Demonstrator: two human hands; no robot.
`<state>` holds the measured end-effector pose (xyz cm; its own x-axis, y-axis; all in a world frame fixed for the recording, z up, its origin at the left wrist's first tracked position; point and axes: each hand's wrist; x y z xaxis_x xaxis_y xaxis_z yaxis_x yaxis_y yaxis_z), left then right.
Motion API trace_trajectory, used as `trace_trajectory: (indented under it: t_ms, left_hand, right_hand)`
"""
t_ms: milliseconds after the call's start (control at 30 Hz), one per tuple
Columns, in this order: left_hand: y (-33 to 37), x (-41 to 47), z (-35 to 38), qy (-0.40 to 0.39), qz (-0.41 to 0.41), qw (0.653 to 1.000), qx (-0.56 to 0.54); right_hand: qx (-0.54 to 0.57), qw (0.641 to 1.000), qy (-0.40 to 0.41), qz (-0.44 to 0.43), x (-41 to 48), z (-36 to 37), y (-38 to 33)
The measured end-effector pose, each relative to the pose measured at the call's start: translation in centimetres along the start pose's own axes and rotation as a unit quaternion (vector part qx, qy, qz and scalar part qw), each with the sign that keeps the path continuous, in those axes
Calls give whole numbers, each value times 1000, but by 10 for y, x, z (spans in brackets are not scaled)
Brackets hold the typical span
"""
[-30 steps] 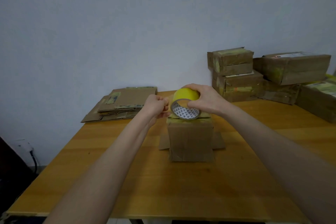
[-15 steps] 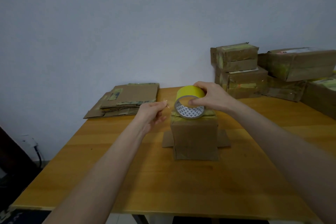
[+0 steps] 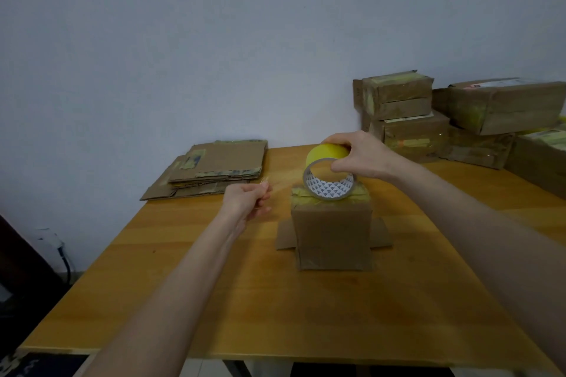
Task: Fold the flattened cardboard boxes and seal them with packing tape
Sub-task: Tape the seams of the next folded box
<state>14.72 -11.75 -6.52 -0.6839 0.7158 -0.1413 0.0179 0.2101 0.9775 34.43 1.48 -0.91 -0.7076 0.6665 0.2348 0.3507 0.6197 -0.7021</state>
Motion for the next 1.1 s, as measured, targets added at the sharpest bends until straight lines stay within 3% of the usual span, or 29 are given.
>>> trace_trajectory:
  t_ms: [433, 533, 600, 633, 700, 767, 800, 967, 1100]
  left_hand:
    - [-42, -21, 42, -45, -65, 994, 75]
    - [-38, -19, 43, -59, -62, 975, 207]
    - [-39, -10, 35, -52, -11, 935, 352]
    - [-39, -7, 32, -38, 25, 936, 350]
    - [-34, -10, 33, -60, 83, 978, 184]
    - [-31, -19, 43, -163, 65, 984, 11]
    - [-36, -23, 48, -200, 55, 978, 0]
    - [-44, -18, 43, -244, 82, 947, 192]
    - [-25, -4, 44, -224, 139, 938, 224]
  right_hand:
    - [34, 999, 22, 7, -4, 19, -4]
    - [43, 999, 28, 3, -5, 20, -2]
    - [49, 998, 34, 7, -6, 20, 0]
    - [51, 998, 36, 7, -7, 20, 0]
    - [54, 998, 43, 5, -8, 20, 0]
    - [53, 997, 50, 4, -8, 21, 0]
    - [52, 997, 51, 4, -9, 22, 0]
    - [60, 996, 59, 9, -10, 22, 2]
    - [131, 990, 30, 30, -9, 20, 10]
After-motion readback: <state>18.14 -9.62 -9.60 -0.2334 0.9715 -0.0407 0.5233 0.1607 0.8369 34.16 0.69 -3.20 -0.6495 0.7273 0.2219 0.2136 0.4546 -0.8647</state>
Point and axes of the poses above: each hand's wrist, its own x-axis towards the middle knuckle, its own z-axis out of the palm, y = z × x, and after that the axes turned 5 degrees about x, right-handed
